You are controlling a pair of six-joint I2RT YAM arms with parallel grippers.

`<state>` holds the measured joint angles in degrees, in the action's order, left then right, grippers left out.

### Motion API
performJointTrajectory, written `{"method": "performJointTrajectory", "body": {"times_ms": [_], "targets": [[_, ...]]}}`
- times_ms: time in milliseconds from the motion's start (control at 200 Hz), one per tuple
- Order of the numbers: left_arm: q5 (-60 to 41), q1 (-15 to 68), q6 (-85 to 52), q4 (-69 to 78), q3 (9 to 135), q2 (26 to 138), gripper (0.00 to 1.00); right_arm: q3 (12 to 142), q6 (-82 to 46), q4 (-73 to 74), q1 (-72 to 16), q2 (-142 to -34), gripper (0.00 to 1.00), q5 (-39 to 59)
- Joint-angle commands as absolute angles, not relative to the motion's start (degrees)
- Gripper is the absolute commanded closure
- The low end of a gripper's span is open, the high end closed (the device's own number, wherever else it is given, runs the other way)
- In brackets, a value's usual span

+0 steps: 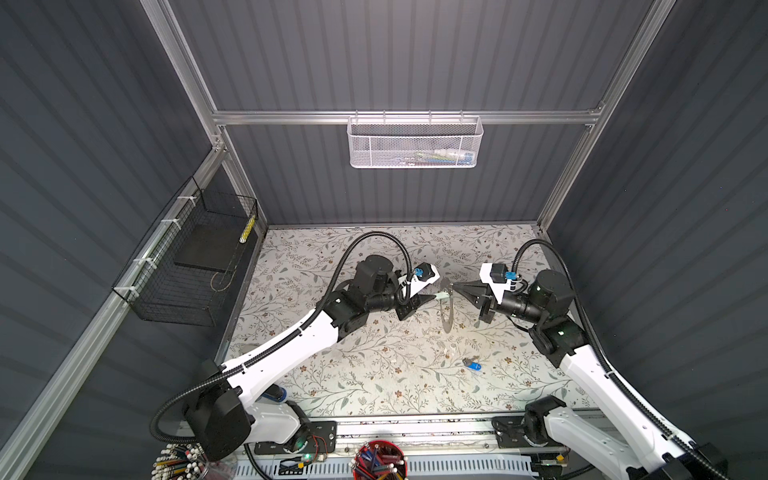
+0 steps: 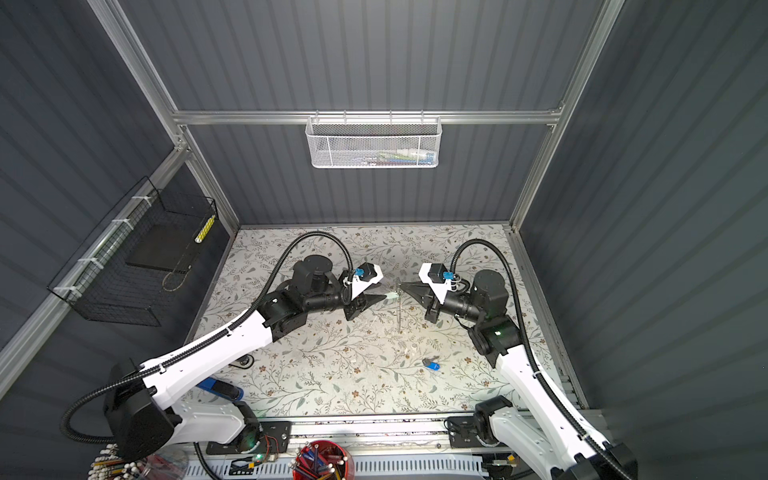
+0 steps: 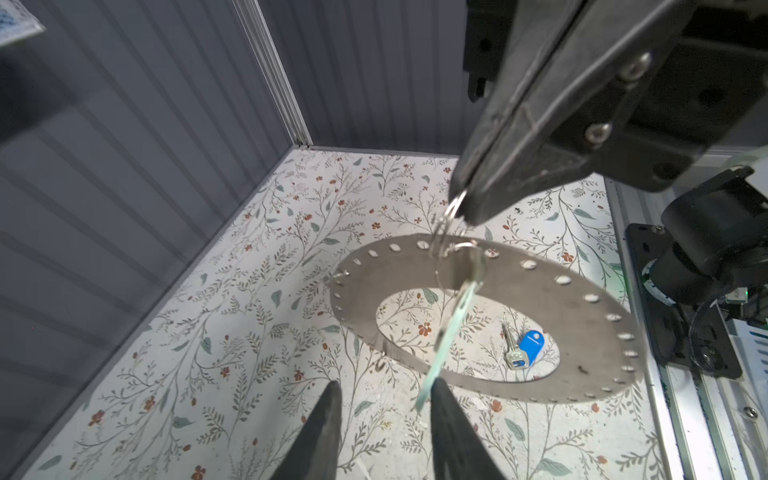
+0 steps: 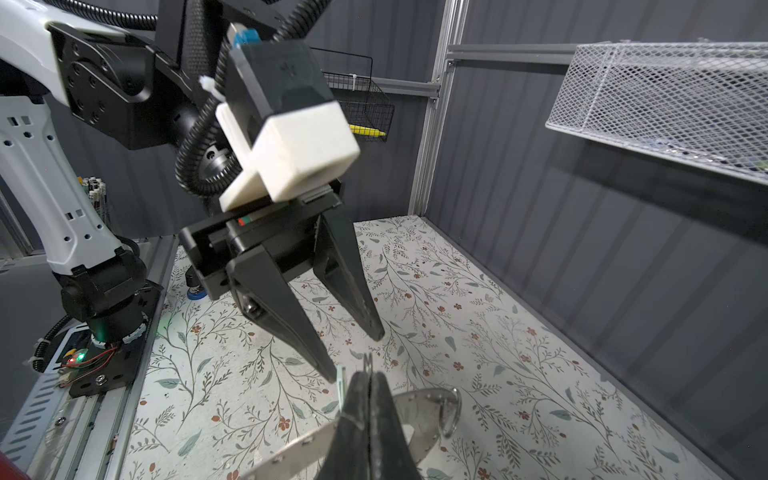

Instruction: Put the keys on the keyring

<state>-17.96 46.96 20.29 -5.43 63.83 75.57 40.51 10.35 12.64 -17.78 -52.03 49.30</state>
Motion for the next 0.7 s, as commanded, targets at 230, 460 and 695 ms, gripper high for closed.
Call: {"method": "performJointTrajectory", "body": {"times_ms": [230, 460, 695], "targets": [[-24.76, 46.90, 20.75, -0.51, 64.59, 74.07, 0.64, 40.88, 8.65, 16.83, -17.83, -51.55, 1.00, 52.50], [-31.68, 46.92, 18.96, 1.34, 67.78, 78.13, 0.66, 40.64, 8.14, 17.93, -17.79, -51.59, 1.00, 54.01], [-35.16, 46.91, 18.63, 1.38, 69.10, 80.05, 0.71, 40.52, 8.09, 18.19, -17.84, -51.68, 1.00, 55.01]]}}
